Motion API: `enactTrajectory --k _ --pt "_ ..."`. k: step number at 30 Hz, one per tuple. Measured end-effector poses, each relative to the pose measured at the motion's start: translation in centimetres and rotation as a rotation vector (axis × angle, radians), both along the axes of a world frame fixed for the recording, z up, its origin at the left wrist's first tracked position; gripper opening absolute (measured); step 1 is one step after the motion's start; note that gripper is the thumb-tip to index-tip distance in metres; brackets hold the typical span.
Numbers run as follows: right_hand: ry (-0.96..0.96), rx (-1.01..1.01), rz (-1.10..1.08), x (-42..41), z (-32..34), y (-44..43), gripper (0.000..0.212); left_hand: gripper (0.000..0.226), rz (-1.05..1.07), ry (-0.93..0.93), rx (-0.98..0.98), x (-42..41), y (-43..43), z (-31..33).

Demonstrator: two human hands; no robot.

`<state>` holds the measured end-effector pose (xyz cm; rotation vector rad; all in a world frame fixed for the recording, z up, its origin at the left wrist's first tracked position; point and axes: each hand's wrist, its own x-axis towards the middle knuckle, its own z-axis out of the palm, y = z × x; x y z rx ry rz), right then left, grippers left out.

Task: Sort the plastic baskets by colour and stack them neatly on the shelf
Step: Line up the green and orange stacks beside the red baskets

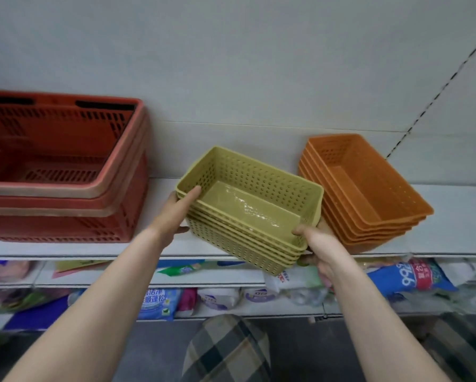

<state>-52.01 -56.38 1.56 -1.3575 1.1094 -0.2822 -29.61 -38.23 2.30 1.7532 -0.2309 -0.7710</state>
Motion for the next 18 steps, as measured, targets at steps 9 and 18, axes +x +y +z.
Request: enactTrajectory --k 9,18 --pt "-0.007 -0.1 0.117 5.2 3.2 -2.5 0.053 0.054 0.149 -0.022 -0.218 1.5 1.5 -1.1" --pt "-0.041 -0.034 0.289 14.2 2.5 -5.9 0.046 0.071 0.395 -0.065 -0.189 5.3 -0.2 -1.7"
